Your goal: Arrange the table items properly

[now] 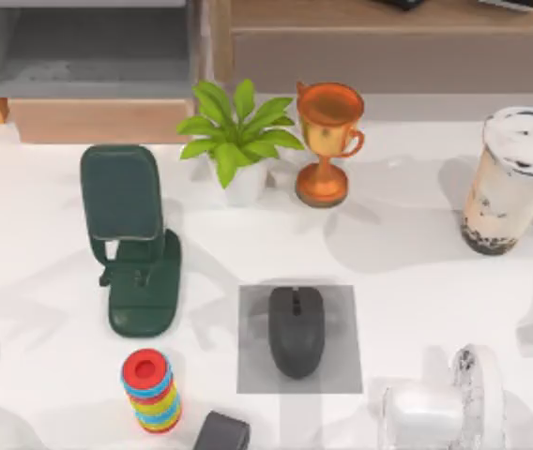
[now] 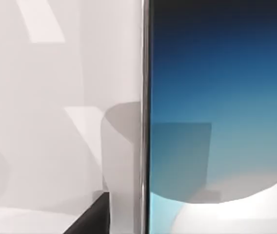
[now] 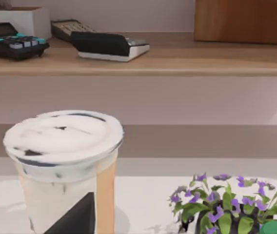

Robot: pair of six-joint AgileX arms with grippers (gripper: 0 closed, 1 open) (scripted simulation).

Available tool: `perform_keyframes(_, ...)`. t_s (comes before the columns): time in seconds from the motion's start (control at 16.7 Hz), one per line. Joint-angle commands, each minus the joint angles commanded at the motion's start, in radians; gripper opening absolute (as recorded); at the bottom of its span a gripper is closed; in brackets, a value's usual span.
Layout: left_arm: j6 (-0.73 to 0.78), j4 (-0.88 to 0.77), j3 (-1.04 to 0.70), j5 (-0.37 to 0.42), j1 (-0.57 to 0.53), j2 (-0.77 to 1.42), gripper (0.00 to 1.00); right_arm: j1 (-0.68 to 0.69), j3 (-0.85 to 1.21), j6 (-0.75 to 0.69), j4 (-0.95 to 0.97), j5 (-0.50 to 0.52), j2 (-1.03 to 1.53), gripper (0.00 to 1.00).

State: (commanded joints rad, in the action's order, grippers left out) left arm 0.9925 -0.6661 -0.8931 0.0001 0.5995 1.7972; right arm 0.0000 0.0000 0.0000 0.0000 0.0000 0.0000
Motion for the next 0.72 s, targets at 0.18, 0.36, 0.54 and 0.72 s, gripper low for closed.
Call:
perform_keyframes(0.18,0.0,0.0,0.0,0.0,0.0,0.0,0.4,0.0,0.0,0.0,0.0,0.0,0.0,1.0)
perform_keyframes(0.36,0.0,0.0,0.0,0.0,0.0,0.0,0.17,0.0,0.0,0.0,0.0,0.0,0.0,1.0)
perform_keyframes(0.54,0.0,0.0,0.0,0.0,0.0,0.0,0.0,0.0,0.0,0.0,0.0,0.0,0.0,1.0)
perform_keyframes(0.72,0.0,0.0,0.0,0.0,0.0,0.0,0.0,0.0,0.0,0.0,0.0,0.0,0.0,1.0)
